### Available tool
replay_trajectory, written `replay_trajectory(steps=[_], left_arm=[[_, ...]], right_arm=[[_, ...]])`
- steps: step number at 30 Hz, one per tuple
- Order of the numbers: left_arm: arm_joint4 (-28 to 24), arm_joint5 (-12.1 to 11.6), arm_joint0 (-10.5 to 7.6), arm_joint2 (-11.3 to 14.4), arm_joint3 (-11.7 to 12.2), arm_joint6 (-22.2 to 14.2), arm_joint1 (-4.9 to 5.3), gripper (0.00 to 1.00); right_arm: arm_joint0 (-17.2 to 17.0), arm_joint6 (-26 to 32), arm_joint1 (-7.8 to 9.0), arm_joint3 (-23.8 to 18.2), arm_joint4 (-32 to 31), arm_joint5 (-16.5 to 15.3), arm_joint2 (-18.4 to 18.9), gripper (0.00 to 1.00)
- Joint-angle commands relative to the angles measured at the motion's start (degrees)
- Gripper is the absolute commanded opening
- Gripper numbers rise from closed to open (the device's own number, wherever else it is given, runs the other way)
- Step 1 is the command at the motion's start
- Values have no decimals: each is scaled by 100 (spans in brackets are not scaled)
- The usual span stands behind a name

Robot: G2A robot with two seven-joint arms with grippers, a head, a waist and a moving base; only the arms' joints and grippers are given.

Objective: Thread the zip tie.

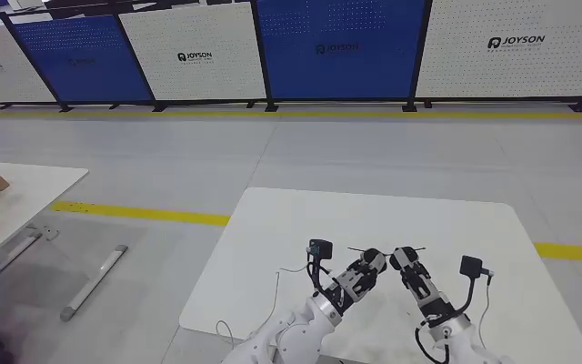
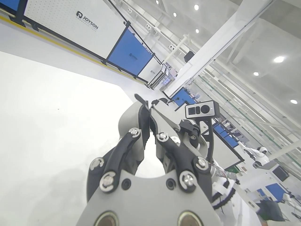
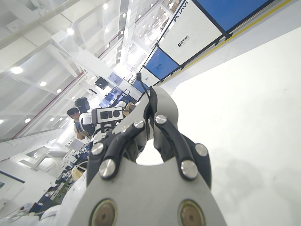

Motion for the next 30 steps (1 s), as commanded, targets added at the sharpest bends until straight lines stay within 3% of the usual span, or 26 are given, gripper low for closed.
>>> replay_trajectory(steps=[1,6,17,30], left_arm=[[12,19,0,10,0,26,-4,0],[37,61,-14,28,16,43,-11,0],[49,121,-65,49,111,126,-34,0],[-125,164,-55,20,99,215,-59,0]], right_arm=[[1,3,3,-8,32,1,8,33],[-4,-30,10,-21,51,14,17,41],[-21,-158,27,19,145,-39,96,21],[-96,-330,52,41,-352,-124,52,26]])
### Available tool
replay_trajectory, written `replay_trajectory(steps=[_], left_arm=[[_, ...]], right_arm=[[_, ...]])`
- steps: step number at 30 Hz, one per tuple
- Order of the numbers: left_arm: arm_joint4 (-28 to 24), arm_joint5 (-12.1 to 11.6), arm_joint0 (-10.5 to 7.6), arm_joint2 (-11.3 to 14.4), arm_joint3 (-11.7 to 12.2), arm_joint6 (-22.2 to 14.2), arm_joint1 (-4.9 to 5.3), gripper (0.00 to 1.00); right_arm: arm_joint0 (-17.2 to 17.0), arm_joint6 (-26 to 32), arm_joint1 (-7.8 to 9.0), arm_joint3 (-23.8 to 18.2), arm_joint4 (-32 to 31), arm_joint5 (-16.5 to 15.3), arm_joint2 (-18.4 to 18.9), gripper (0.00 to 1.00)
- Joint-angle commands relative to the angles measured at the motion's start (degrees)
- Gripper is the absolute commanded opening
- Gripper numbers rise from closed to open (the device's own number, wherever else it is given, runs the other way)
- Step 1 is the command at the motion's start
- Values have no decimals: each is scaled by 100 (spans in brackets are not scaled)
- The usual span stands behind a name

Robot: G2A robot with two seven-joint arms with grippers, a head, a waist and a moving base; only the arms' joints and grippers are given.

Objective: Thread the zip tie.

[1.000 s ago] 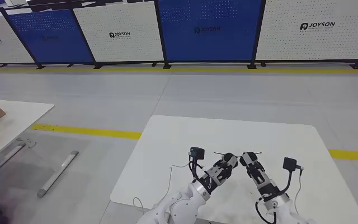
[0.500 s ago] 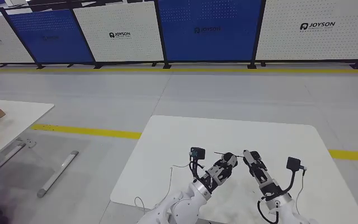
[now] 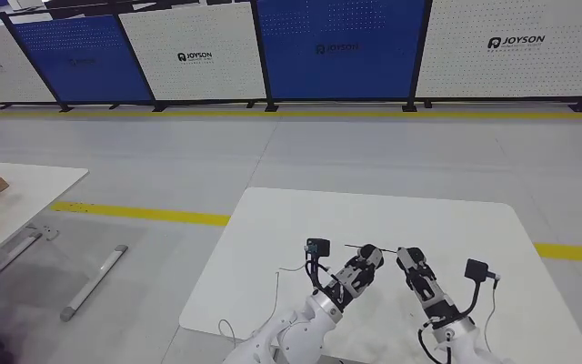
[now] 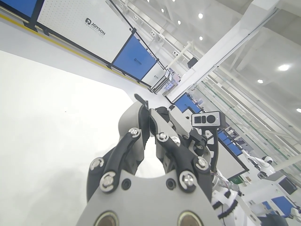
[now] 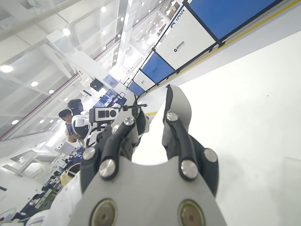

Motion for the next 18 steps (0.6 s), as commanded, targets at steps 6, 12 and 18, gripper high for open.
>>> replay_trajectory(steps=[6,12,18], left_arm=[[-36,-4,13,-17,-14,26,-7,0],[75,-74,7,19,-2,-9,-7,0],[357,-175,-5,72,-8,-148,9,0]], right_arm=[[-19,-95,7,-4,-47,-59,0,0],[-18,-126,14,15,-111,-77,-5,0],[-13,-45,28,2,-126,-109,1,0]])
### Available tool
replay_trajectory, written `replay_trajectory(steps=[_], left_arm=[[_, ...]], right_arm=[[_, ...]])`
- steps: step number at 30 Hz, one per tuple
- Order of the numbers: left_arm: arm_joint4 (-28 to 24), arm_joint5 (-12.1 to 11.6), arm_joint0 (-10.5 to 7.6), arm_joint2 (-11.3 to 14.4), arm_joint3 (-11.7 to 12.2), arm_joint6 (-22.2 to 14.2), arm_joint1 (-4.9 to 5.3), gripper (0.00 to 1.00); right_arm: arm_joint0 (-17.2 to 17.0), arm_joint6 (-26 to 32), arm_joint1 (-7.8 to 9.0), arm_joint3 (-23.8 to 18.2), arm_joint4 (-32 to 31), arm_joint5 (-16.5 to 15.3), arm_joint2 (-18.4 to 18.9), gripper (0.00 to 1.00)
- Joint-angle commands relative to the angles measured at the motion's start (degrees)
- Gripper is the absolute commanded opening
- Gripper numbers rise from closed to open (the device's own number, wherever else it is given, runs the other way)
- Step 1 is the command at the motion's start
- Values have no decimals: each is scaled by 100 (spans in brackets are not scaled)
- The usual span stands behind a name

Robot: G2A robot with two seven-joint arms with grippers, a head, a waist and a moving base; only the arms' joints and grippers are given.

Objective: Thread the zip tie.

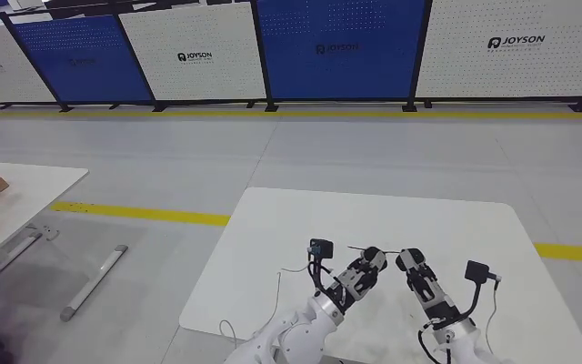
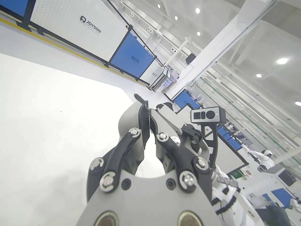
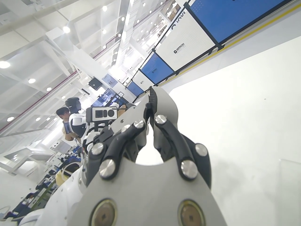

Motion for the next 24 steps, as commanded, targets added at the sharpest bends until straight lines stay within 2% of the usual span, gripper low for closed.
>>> replay_trajectory(steps=[1,10,14,22,23,24], left_arm=[[183,-21,15,12,-22,-35,13,0],[377,208,52,20,-78,72,10,0],[427,254,51,32,-94,101,6,25],[410,230,92,-8,-143,137,10,26],[403,223,100,-19,-150,137,13,25],[396,218,108,-35,-163,148,15,20]], right_arm=[[-5,50,6,-12,-11,-6,5,0],[-67,158,36,-93,64,-57,84,0],[-76,151,43,-117,34,-58,91,0],[-49,99,50,-85,34,35,98,0],[-48,88,51,-81,26,40,102,0],[-48,77,52,-76,17,44,107,0]])
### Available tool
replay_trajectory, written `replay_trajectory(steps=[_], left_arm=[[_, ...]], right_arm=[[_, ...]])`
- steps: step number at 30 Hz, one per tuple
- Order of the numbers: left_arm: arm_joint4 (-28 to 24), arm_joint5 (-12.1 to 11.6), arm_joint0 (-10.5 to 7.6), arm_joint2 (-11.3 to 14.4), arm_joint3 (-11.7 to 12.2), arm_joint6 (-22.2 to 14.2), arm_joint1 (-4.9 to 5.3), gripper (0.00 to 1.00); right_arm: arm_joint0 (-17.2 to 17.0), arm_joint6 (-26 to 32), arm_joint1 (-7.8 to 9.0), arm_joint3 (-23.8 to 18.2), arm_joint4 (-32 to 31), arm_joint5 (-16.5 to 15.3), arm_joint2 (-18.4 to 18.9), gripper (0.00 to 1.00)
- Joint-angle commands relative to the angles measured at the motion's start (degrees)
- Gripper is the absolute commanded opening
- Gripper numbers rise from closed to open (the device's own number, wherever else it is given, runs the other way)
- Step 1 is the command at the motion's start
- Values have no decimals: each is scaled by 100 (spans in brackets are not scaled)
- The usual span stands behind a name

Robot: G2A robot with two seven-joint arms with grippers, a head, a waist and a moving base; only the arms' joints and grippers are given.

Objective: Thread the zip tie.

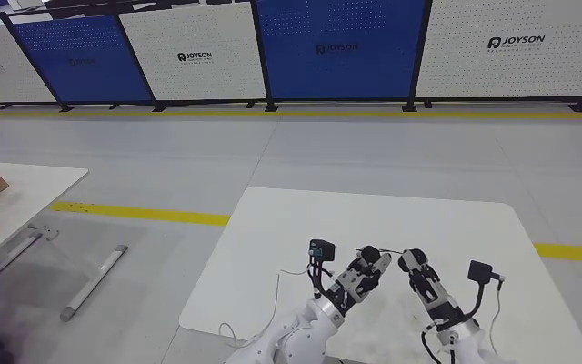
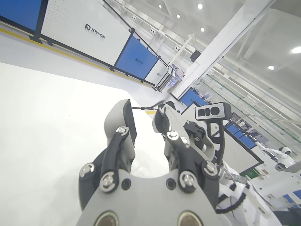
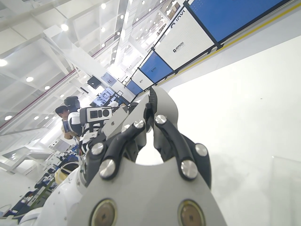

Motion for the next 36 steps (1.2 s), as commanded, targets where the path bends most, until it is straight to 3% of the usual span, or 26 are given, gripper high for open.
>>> replay_trajectory(steps=[1,7,16,20,28,29,30,31,36], left_arm=[[-23,-14,21,-31,-29,23,4,20],[-93,-66,56,-139,-90,56,19,13],[-190,-124,74,-177,-128,9,22,15],[-217,-132,81,-191,-127,-5,24,0],[-290,-180,94,-200,-113,-44,24,0],[-365,-193,106,-190,-114,-59,21,0],[-456,-201,111,-185,-118,-77,17,0],[-555,-192,115,-185,-123,-87,11,0],[-957,-4,78,-202,-142,-57,-24,0]], right_arm=[[1,-22,2,11,-15,8,10,0],[-1,-84,7,39,-43,16,18,0],[12,-111,12,68,-101,-13,-35,0],[11,-122,15,58,-134,-23,-51,0],[6,-78,26,64,-138,-33,-49,0],[5,-45,29,62,-131,-12,-49,42],[6,-22,31,54,-130,10,-45,94],[6,1,33,45,-139,33,-42,100],[-31,15,43,-49,-117,52,-16,100]])
